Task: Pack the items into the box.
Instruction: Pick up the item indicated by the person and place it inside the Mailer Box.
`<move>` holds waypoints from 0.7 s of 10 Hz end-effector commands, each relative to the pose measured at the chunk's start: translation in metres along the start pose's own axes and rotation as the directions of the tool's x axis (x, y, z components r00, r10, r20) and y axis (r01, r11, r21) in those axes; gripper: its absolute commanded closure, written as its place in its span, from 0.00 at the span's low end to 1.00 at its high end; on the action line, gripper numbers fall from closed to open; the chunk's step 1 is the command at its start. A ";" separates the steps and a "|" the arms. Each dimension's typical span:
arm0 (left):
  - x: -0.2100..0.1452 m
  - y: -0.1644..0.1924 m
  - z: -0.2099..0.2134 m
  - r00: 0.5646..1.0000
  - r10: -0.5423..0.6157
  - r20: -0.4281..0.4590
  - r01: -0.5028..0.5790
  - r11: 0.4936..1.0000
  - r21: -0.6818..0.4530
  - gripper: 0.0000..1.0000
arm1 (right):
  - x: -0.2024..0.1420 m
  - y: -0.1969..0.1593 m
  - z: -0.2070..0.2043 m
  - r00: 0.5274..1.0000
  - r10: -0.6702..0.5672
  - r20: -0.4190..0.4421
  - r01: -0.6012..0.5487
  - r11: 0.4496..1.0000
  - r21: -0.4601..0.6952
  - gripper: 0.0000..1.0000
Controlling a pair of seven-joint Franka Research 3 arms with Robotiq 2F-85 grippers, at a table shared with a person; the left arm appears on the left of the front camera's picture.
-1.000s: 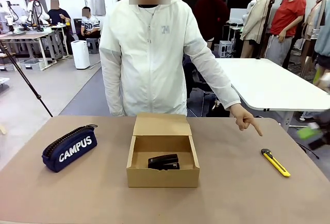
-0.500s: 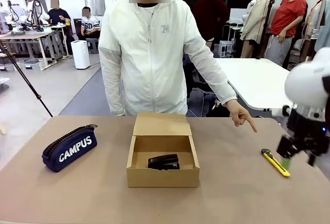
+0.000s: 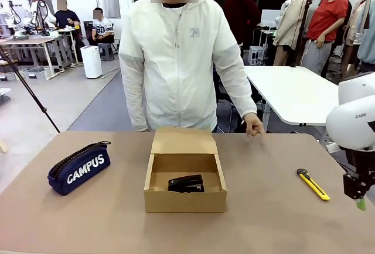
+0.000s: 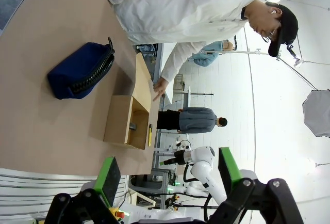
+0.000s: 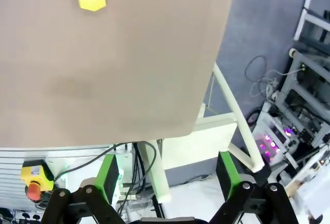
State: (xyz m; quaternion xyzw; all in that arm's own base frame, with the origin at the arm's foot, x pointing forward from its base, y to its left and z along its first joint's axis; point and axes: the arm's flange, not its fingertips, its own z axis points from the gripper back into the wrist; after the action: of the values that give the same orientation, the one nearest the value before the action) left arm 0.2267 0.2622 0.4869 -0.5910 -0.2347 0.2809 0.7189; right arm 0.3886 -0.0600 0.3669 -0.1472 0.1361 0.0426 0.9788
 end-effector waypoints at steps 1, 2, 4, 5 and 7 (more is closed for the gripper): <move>-0.001 0.000 0.002 1.000 -0.014 -0.002 0.014 1.000 -0.012 0.00 | 0.002 0.009 -0.001 1.000 0.009 0.012 -0.009 1.000 0.018 0.00; -0.001 0.000 0.002 1.000 -0.014 -0.002 0.014 1.000 -0.012 0.00 | 0.000 0.000 0.000 1.000 0.000 0.000 0.000 1.000 0.000 0.00; -0.001 0.000 0.002 1.000 -0.014 -0.002 0.014 1.000 -0.012 0.00 | 0.031 -0.004 -0.016 0.972 -0.051 0.228 0.022 0.991 0.129 0.00; -0.001 0.000 0.002 1.000 -0.014 -0.002 0.014 1.000 -0.012 0.00 | 0.044 -0.004 -0.020 0.957 -0.117 0.265 0.075 0.984 0.165 0.00; -0.001 0.000 0.002 1.000 -0.014 -0.002 0.014 1.000 -0.012 0.00 | 0.069 0.000 -0.027 0.941 -0.187 0.283 0.097 0.948 0.304 0.00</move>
State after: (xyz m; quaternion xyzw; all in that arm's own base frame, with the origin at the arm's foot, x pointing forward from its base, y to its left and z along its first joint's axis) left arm 0.2266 0.2622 0.4870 -0.5909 -0.2348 0.2809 0.7188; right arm 0.4355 -0.0705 0.3346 -0.0449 -0.0111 -0.0211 0.9987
